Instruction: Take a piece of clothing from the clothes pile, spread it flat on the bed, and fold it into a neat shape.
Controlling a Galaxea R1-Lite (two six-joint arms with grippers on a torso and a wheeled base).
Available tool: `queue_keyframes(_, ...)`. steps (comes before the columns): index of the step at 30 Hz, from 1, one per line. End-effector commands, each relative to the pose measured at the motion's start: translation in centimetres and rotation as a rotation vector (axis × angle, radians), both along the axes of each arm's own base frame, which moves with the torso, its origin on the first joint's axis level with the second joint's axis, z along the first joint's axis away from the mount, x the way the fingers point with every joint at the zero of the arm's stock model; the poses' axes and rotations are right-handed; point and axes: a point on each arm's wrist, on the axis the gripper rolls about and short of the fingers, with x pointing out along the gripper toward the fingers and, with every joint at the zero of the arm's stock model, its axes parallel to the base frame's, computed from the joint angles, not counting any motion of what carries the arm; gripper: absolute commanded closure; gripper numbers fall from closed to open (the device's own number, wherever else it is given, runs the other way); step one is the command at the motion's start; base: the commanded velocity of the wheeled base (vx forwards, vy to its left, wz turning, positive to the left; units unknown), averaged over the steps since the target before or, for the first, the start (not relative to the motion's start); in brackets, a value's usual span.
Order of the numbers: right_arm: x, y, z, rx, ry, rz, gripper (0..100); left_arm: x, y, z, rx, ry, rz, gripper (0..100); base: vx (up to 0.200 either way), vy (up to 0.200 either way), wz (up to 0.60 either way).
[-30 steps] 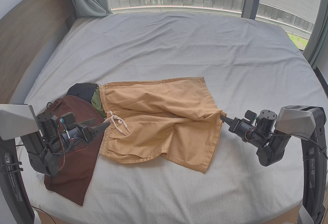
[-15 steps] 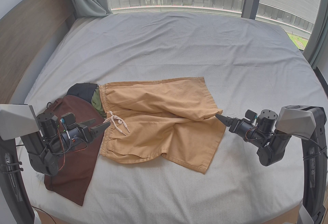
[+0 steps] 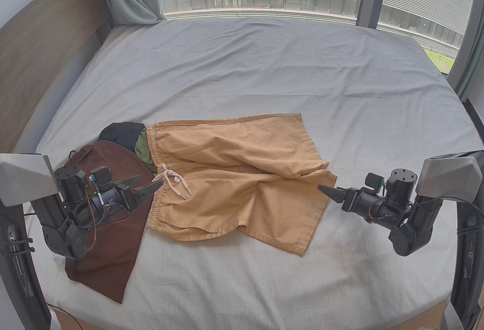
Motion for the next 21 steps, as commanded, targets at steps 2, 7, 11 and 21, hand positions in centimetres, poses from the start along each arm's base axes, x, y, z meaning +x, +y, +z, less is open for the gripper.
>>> queue_keyframes(2,-1.6,1.2,-0.1,-0.02,0.03,0.045,0,0.0,0.0,-0.1,0.0,0.004,0.001,0,0.0,0.0,0.0)
queue_keyframes(7,-3.1,2.5,-0.9,-0.033,0.085,0.095,0,0.0,0.0,-0.2,0.0,0.005,0.001,0,0.0,0.0,0.0)
queue_keyframes(11,-4.1,3.4,-1.5,-0.043,0.121,0.129,0,0.0,0.0,-0.2,0.0,0.005,0.001,0,0.0,0.0,0.0)
queue_keyframes(21,-6.4,4.3,-2.5,-0.068,0.2,0.177,0,0.1,0.0,-0.4,0.0,0.008,0.001,0,0.0,0.0,0.0)
